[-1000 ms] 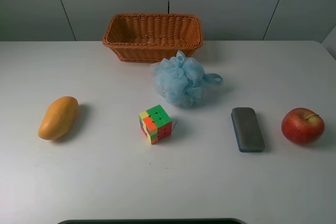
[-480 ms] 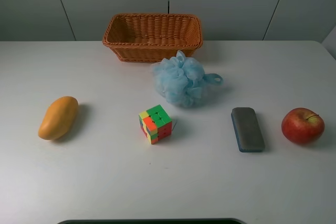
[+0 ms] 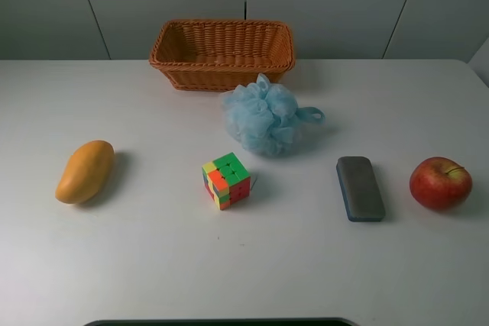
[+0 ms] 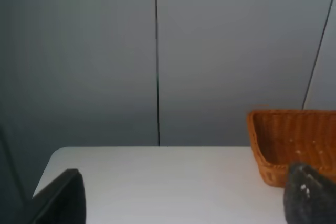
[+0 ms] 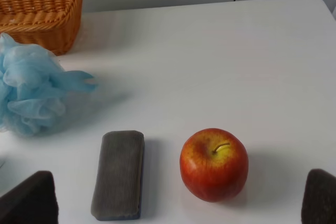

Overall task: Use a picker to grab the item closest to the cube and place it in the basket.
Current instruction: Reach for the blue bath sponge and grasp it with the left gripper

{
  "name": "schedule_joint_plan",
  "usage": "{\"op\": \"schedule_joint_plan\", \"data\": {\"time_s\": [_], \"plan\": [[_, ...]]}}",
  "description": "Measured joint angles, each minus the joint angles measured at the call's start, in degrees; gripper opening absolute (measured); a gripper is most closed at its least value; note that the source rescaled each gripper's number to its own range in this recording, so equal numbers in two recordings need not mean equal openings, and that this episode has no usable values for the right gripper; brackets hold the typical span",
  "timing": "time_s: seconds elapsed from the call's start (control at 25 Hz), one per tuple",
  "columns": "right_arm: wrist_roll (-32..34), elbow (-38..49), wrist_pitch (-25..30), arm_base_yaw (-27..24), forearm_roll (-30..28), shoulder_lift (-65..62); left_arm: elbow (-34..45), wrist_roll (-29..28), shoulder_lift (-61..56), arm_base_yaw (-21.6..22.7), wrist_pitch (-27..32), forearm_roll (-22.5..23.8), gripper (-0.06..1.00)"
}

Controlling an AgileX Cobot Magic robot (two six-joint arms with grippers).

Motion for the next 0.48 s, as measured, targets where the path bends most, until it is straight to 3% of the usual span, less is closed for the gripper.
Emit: {"op": "schedule_joint_plan", "data": {"time_s": [0.28, 0.48], "plan": [[0.0, 0.0, 0.0, 0.0, 0.0, 0.0, -14.6, 8.2, 26.4, -0.4, -0.4, -9.6, 1.0], [0.0, 0.0, 0.0, 0.0, 0.0, 0.0, -23.9, 10.1, 41.9, -10.4, -0.6, -9.8, 1.0]]}}
